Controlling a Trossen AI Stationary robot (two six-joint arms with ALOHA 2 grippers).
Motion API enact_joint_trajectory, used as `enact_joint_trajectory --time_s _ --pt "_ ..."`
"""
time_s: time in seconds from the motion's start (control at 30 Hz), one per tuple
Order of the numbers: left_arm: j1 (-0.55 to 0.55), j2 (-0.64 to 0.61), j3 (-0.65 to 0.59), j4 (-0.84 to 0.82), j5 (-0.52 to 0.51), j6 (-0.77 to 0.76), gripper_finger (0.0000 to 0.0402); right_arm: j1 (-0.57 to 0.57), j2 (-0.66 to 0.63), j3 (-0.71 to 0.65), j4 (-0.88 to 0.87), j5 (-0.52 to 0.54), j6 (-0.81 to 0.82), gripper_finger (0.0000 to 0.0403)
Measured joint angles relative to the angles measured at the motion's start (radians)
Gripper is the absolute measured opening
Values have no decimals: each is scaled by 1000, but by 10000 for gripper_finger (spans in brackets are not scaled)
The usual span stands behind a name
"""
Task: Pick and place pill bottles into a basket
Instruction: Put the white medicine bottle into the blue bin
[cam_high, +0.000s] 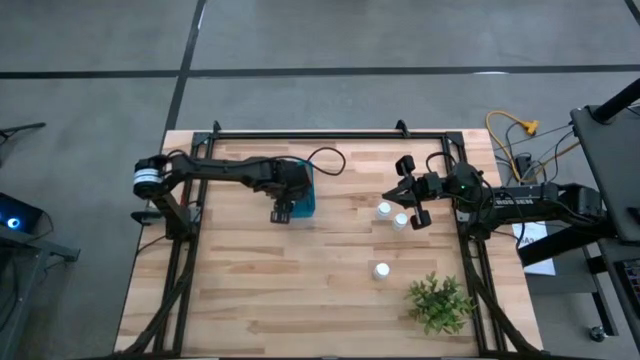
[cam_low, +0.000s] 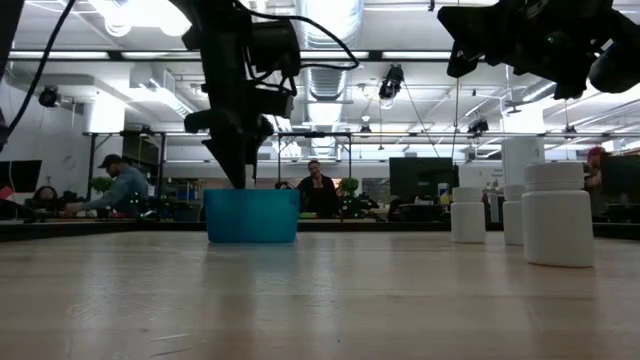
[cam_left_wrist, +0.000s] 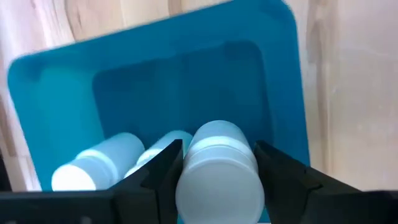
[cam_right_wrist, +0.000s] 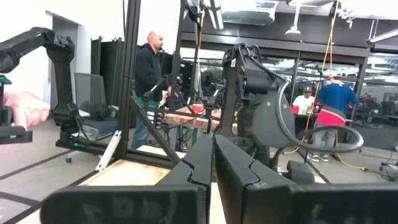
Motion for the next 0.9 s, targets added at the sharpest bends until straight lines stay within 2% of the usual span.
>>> enact_joint_trajectory --time_s 0.53,0.9 --pt "25 -5 -140 122 35 6 156 -1 0 0 0 0 0 9" --pt "26 -7 -147 150 53 6 156 -1 0 0 0 1 0 9"
